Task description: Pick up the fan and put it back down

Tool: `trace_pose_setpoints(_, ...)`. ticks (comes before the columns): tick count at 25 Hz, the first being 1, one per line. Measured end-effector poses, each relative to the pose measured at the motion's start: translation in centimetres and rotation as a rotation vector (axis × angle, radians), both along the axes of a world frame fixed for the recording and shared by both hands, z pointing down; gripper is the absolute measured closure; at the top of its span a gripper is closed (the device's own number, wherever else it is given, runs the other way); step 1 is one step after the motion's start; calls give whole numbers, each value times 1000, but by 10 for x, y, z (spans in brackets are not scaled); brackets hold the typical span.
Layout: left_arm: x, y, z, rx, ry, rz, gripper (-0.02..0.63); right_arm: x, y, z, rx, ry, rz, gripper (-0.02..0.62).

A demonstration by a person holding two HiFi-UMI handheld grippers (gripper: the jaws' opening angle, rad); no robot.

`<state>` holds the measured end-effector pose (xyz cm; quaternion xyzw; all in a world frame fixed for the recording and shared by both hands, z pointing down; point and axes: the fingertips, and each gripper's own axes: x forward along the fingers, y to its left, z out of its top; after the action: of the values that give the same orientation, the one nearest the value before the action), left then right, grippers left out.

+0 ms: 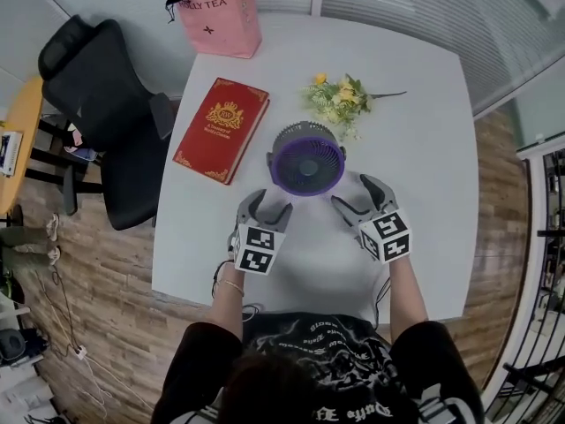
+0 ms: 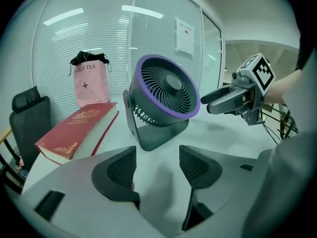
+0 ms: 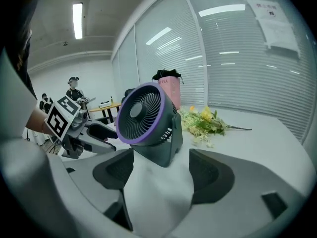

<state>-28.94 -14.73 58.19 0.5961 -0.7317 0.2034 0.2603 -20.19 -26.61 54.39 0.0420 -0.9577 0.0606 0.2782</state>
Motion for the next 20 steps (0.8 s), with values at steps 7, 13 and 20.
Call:
trace_pose_setpoints(7, 33, 32, -32, 62, -21, -17, 330, 31, 38, -33, 36, -65, -4, 239)
trace_pose_setpoints(13, 73, 63, -70, 130, -64, -31, 330, 64, 63, -60, 60, -111, 20, 244)
trace_pose_setpoints(20, 121, 104, -89, 152, -84, -68, 330, 115, 100, -84, 93, -149, 7, 253)
